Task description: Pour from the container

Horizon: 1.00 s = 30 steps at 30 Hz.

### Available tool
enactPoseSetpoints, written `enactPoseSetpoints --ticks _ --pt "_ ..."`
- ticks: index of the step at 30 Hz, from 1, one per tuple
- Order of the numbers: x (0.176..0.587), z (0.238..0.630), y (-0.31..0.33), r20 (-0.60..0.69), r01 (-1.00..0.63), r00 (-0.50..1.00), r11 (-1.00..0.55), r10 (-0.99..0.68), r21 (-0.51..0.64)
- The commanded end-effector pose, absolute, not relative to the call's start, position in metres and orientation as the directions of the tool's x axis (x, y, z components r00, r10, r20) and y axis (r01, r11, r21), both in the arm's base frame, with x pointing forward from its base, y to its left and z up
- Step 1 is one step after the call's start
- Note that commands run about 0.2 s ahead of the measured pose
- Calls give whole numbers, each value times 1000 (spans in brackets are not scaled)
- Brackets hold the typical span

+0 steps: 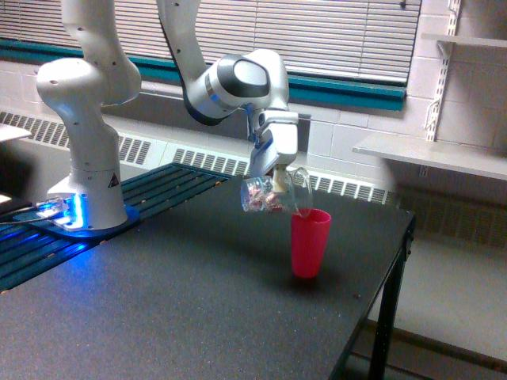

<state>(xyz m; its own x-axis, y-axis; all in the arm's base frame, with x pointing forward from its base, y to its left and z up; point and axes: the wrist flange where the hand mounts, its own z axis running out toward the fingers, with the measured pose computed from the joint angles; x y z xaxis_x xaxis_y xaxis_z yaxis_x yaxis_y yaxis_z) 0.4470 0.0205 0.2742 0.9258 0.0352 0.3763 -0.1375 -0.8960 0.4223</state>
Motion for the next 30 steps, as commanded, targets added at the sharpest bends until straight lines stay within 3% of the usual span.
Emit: enactPoseSetpoints --ticks 1,30 --pt "453 282 30 372 -95 923 -878 99 470" --pt "454 287 22 337 -69 931 -837 142 543"
